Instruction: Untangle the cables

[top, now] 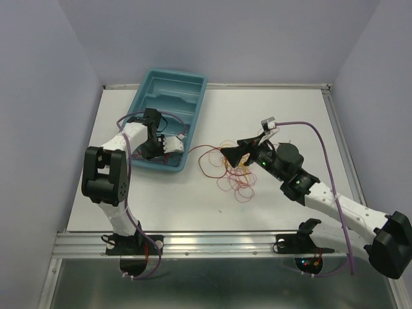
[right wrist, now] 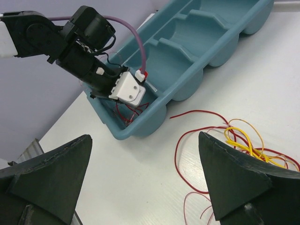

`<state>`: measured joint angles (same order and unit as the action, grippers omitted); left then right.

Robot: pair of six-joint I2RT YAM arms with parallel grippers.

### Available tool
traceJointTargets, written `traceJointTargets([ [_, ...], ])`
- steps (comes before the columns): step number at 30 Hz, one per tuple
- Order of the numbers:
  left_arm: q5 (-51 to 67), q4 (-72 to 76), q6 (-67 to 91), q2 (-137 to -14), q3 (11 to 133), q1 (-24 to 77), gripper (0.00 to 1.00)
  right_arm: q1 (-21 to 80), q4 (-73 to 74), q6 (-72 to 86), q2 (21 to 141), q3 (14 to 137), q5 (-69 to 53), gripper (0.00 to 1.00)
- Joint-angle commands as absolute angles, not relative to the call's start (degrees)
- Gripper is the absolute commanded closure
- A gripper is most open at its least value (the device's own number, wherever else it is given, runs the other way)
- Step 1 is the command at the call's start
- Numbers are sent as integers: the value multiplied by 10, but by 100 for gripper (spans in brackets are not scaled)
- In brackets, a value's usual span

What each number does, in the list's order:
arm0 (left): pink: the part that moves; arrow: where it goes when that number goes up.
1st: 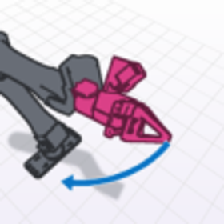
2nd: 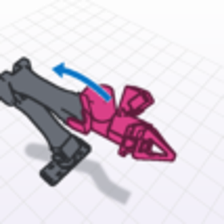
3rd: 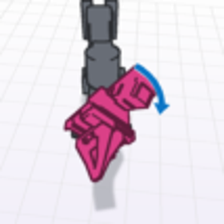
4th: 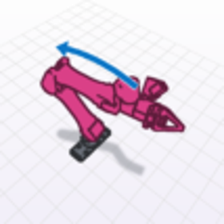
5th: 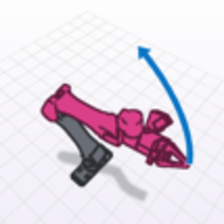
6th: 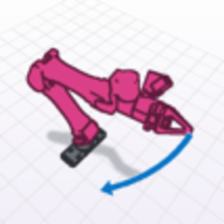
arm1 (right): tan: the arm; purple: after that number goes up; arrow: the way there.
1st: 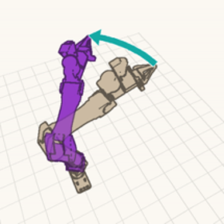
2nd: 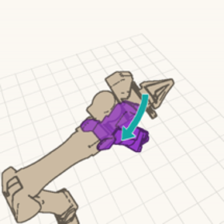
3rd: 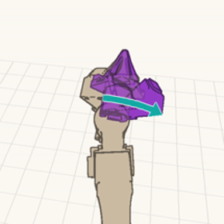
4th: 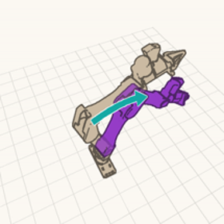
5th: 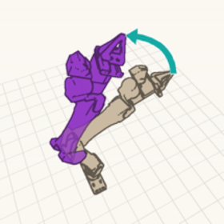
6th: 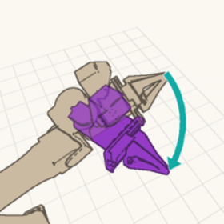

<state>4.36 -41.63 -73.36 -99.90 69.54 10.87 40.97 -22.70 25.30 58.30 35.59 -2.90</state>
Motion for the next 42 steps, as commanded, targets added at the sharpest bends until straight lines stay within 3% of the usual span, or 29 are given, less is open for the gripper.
traceJointTargets([
  [1, 54, -413, -745, -944, 693, 106, 63, 414, -247, 251, 574, 356, -35, 0],
  [14, 59, -471, -744, -866, 761, 106, 46, 414, -245, 250, 570, 356, -31, 0],
  [31, 46, -476, -751, -867, 732, 105, 49, 414, -244, 252, 566, 355, -31, 0],
  [42, 53, -412, -751, -936, 677, 91, 86, 414, -243, 253, 566, 355, -33, 0],
])
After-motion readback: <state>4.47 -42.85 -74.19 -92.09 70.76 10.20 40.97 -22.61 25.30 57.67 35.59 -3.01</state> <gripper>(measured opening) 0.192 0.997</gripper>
